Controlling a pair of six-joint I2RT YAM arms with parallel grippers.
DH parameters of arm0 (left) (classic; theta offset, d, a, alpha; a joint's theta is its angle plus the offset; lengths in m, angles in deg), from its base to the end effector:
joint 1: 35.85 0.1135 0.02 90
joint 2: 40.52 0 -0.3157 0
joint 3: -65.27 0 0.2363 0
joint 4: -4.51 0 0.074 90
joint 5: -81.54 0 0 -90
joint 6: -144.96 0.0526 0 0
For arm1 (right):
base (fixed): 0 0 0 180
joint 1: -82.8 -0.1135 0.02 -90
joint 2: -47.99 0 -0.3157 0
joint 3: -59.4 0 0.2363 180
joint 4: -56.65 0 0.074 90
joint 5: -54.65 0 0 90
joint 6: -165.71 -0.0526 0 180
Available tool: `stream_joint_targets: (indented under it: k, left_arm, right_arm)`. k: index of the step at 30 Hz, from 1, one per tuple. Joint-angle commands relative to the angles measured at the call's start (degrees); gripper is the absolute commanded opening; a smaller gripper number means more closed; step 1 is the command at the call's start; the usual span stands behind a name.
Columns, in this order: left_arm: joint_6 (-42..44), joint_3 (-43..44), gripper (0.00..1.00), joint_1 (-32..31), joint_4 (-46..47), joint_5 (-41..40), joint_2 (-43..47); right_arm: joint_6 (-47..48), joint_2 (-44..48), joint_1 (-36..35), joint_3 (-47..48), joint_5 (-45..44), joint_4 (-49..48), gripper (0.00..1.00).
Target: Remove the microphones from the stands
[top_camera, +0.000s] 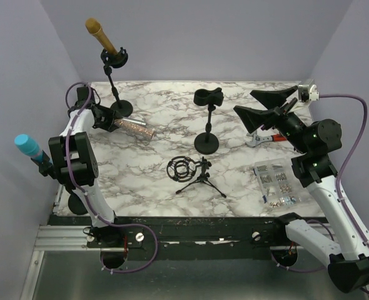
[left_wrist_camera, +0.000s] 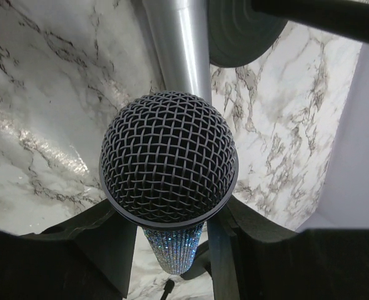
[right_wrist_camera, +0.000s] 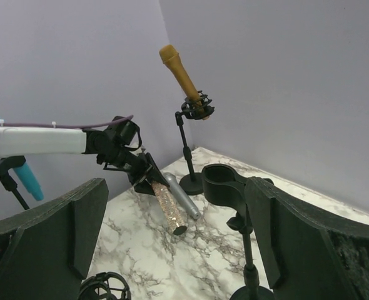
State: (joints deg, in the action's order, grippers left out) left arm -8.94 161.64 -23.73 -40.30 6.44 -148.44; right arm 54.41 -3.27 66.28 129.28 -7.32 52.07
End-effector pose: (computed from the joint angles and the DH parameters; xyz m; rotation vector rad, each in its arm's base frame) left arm 0.4113 0.0745 0.2626 -1.5479 2.1505 -0.6609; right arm 0.1435 0.0684 0.4826 -0.3968 1.1968 0.8580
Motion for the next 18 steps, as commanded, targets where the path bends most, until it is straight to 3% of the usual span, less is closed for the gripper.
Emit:
stream_joint_targets:
  k: [1,9,12,18]
  left_arm:
    - [1.40,3.34,0.00,2.61,1.77,4.75,-2.64]
    - [1.67,4.45,0.04,4.72,3.80,7.86,-6.88]
    - [2.34,5.87,0.15,5.42,2.91,7.96,-8.20]
    - [0.31,4.74,0.27,6.76,4.30,9.63,-9.60]
  right_arm:
    - [-0.76,-0.23,-0.01,-0.73,-1.58,-2.68,1.00]
    - [-2.14,0.94,-0.01,-3.05,-3.75,-6.11,1.00]
    - [-2.17,0.89,-0.01,-3.24,-3.88,-6.52,1.00]
    - [-2.74,0.92,-0.01,-3.29,-4.62,-6.74,1.00]
